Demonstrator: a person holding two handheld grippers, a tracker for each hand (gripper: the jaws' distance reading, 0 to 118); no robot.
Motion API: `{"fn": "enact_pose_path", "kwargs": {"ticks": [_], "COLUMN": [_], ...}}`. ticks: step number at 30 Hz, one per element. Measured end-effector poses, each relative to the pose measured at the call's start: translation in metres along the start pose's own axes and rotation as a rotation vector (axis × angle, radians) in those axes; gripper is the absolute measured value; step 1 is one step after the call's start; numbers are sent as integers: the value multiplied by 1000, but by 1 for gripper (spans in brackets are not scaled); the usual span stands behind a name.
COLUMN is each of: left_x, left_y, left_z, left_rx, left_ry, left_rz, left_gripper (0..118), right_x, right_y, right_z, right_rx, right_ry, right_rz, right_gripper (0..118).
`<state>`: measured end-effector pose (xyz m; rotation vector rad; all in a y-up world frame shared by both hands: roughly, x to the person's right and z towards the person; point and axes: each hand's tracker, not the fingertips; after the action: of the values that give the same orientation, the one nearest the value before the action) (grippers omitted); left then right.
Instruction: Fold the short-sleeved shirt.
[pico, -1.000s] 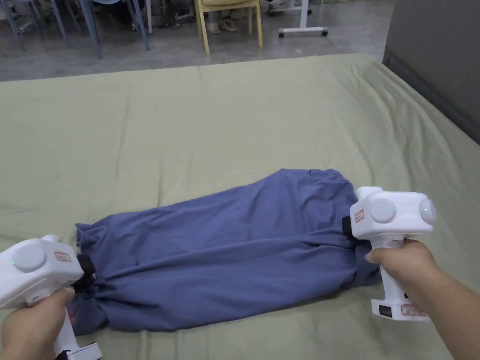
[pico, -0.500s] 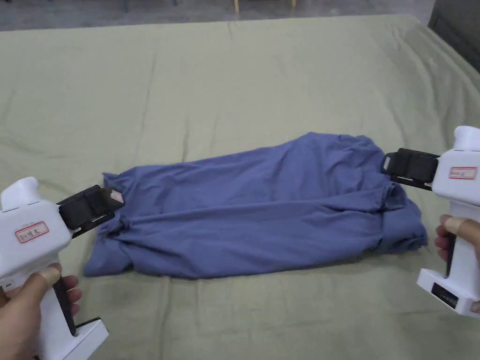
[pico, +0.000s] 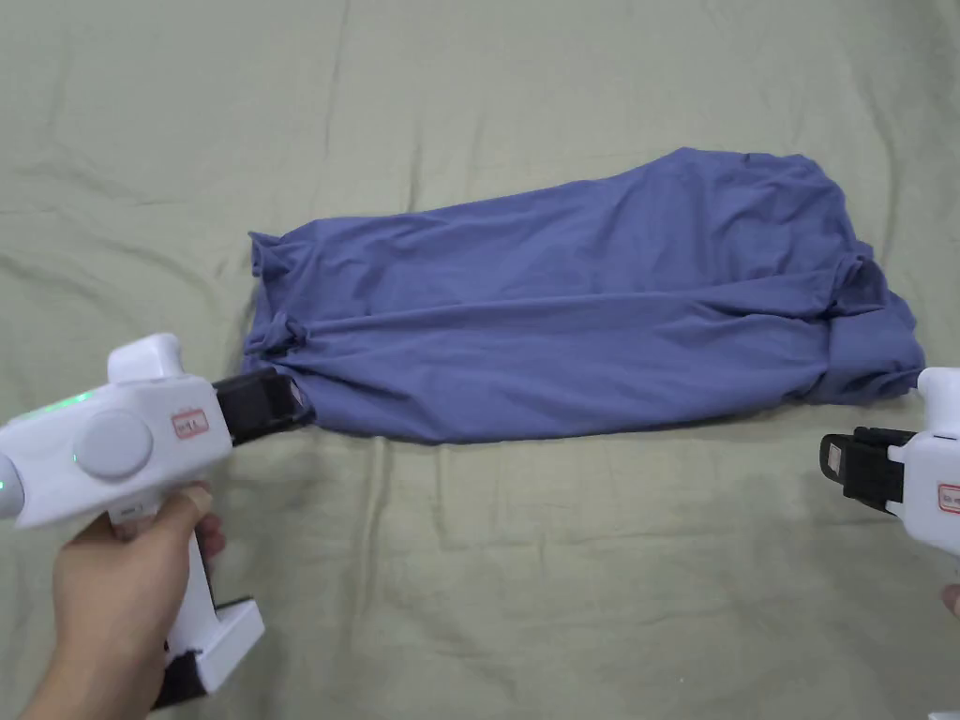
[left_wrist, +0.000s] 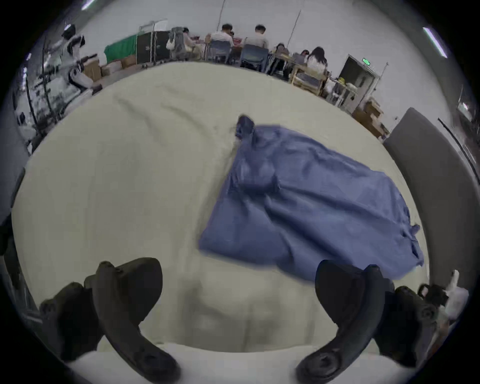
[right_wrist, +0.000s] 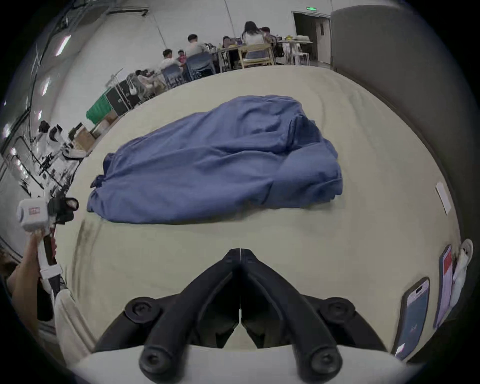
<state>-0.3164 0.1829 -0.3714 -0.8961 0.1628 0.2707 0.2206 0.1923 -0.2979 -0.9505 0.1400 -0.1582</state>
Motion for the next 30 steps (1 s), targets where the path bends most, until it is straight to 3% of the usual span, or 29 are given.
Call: {"fn": "enact_pose_path", "kwargs": {"ticks": [3,6,8,11,12,13,14,15,16,17,19,24,27,28,29,30], "left_x": [13,22,23,21,18,10,0,-13,-22,-22,-22,-10,-18,-23,-26,-29], "left_y": [18,15,10,8,10,11,14,17,23,26,30,24,22,20,20,20], "left_z": [-37,-68,-60,-40,-35,-29,-23,-19,-22,-18,-13,-12,-18,-19,-18,-16], "left_rx": [-54,-172,-130,-75,-59,-52,-39,-61,-58,-55,-30,-34,-52,-59,-65,-68], "left_ry": [16,120,109,63,101,112,1,-155,-123,-87,-120,-117,-133,-135,-140,-151], "left_rz": [-54,-142,-134,-102,-122,-123,-50,80,115,81,21,9,83,103,116,128], "left_gripper": [118,117,111,61,26,8,1,1,1,1,1,1,1,1,1,1], "right_x": [10,20,26,35,38,40,43,46,50,53,58,58,57,50,46,45], "right_y": [11,24,35,51,56,62,69,76,82,86,99,98,86,84,82,82], "right_z": [-6,-19,-22,-31,-36,-41,-46,-49,-54,-61,-68,-82,-90,-84,-76,-69], "right_rx": [11,-9,-9,-9,-11,-17,-31,-38,-42,-52,1,-104,-161,-147,-106,-96], "right_ry": [-51,-138,-164,-203,-211,-214,-212,-200,-174,-163,-133,-124,-119,-216,-205,-151], "right_rz": [4,40,38,48,52,54,59,53,26,-9,-42,-145,-156,-86,-28,-24], "right_gripper": [2,2,2,2,2,2,9,57,106,118,116,115,77,72,65,56]}}
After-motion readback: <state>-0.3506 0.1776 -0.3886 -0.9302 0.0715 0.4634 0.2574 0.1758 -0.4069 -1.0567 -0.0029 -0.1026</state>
